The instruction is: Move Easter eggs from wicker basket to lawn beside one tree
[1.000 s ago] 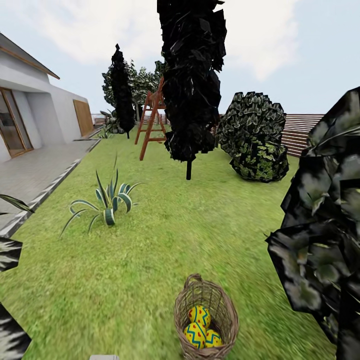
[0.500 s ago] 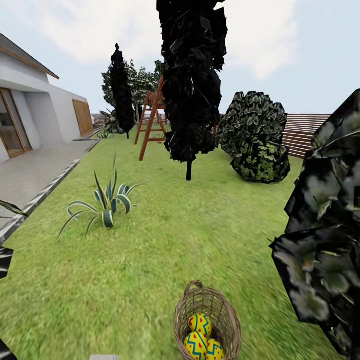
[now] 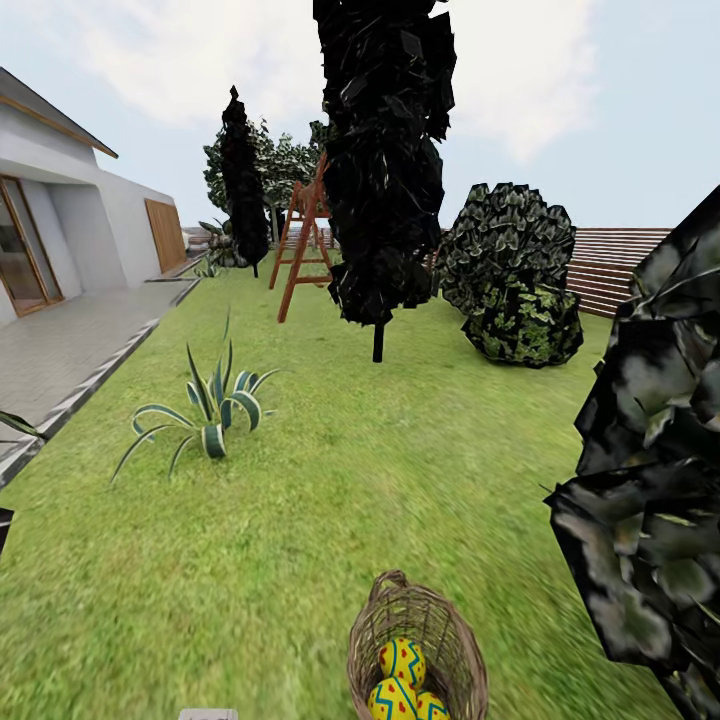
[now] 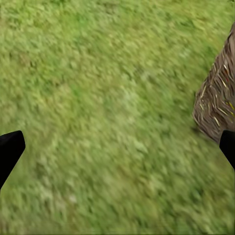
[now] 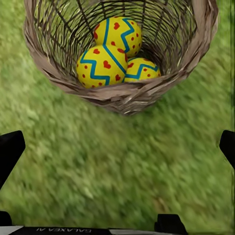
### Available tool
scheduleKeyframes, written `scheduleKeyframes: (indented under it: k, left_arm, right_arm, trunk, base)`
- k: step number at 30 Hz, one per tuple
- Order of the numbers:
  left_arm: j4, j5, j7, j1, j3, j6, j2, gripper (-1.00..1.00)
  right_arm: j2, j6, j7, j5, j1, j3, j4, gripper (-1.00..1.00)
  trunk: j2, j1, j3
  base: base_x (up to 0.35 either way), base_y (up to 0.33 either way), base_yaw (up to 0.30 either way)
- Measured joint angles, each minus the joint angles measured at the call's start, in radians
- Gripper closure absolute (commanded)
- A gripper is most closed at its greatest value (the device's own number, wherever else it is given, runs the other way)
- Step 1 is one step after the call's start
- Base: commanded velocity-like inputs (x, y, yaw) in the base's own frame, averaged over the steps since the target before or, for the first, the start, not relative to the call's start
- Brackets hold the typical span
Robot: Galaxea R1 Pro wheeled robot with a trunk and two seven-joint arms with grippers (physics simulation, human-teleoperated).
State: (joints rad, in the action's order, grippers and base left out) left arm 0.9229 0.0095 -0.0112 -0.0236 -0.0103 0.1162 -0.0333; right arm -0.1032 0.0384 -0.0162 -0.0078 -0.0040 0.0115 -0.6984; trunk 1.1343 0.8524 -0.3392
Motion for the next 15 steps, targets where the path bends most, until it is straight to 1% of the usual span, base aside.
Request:
scheduleKeyframes:
  k: [2, 8, 10, 15]
  left_arm:
    - [-0.003, -0.001, 0.001, 0.006, -0.002, -0.006, 0.000, -1.00]
    - [-0.003, -0.001, 0.001, 0.006, -0.002, -0.006, 0.000, -1.00]
    - [-0.003, -0.001, 0.001, 0.006, -0.002, -0.006, 0.000, -1.00]
    - [-0.003, -0.001, 0.001, 0.006, -0.002, -0.006, 0.000, -1.00]
  right_arm:
    - [-0.005, 0.010, -0.007, -0.010, -0.011, -0.004, 0.012, -1.00]
    - [-0.005, 0.028, -0.007, -0.040, -0.045, -0.004, 0.025, -1.00]
    - [-0.005, 0.028, -0.007, -0.040, -0.056, -0.004, 0.025, -1.00]
    - [-0.005, 0.028, -0.007, -0.040, -0.058, -0.004, 0.025, -1.00]
  trunk:
    - [0.000, 0.000, 0.000]
    - [0.000, 0.000, 0.000]
    - [0.000, 0.000, 0.000]
    - [0.000, 0.000, 0.000]
  base:
    - [0.000, 0.000, 0.000]
    - [0.000, 0.000, 0.000]
    - [0.000, 0.000, 0.000]
    - [0.000, 0.000, 0.000]
